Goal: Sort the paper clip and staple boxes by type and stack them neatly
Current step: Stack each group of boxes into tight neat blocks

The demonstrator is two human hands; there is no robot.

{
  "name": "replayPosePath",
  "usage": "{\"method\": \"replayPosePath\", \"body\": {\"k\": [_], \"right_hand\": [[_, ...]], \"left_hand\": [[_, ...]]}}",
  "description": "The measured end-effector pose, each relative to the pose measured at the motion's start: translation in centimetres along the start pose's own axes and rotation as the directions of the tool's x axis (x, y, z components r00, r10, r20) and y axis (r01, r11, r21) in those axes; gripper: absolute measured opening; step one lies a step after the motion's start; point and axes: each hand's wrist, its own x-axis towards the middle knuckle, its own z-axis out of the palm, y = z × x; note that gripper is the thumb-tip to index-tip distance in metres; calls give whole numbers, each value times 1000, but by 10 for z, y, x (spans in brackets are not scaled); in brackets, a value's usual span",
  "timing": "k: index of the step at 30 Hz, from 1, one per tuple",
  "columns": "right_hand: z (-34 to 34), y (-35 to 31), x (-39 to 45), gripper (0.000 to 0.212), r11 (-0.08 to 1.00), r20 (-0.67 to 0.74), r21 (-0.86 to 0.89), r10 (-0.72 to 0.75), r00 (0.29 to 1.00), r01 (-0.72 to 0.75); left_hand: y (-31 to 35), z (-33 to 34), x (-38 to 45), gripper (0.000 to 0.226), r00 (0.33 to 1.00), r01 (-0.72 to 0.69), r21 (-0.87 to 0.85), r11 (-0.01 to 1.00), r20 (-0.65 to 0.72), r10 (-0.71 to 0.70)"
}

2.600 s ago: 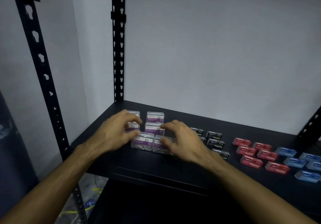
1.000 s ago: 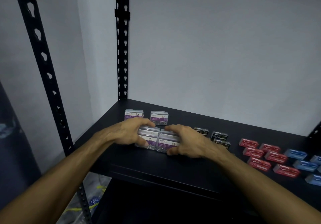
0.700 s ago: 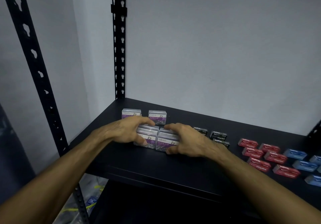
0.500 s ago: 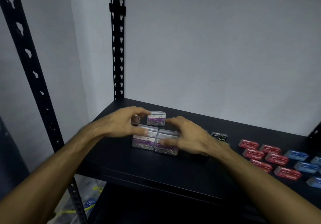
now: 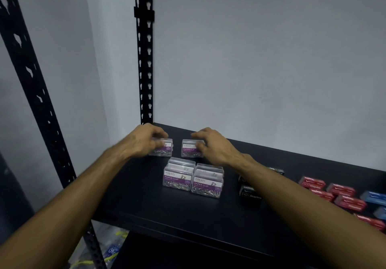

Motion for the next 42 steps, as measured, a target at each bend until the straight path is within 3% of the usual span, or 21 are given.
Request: {"method": "replayPosePath", "body": {"k": [6,14,24,33,35,38,40,42], "right_hand": [[5,-1,6,34,984,64,168,41,997,-51],[-2,6,-11,31,976,52,208,60,997,-70],[-14,11,-42,27,974,76,197,100,992,-113],[-19,9,-61,27,982,94,166,79,992,-94],[-19,10,-64,35,983,110,160,78,991,-95],[-19,9,-68,73,985,167,143,68,984,-92],[-19,7,-71,96,997,212,63,40,977,-54],[-19,4,-73,105,997,242,-71,18,970,-1]], "left_hand": [[3,11,6,29,1000,-15,-64,998,12,16],[16,21,9,29,997,-73,-69,995,34,75],[27,18,-1,25,965,-129,-147,981,207,158],[33,17,-12,25,949,-163,-143,976,249,195],[34,17,-15,38,944,-143,-163,976,274,184],[37,13,-21,79,914,-147,-176,973,351,201],[38,11,-24,95,884,-158,-116,981,425,193],[38,11,-25,105,876,-162,-2,987,460,145]]}}
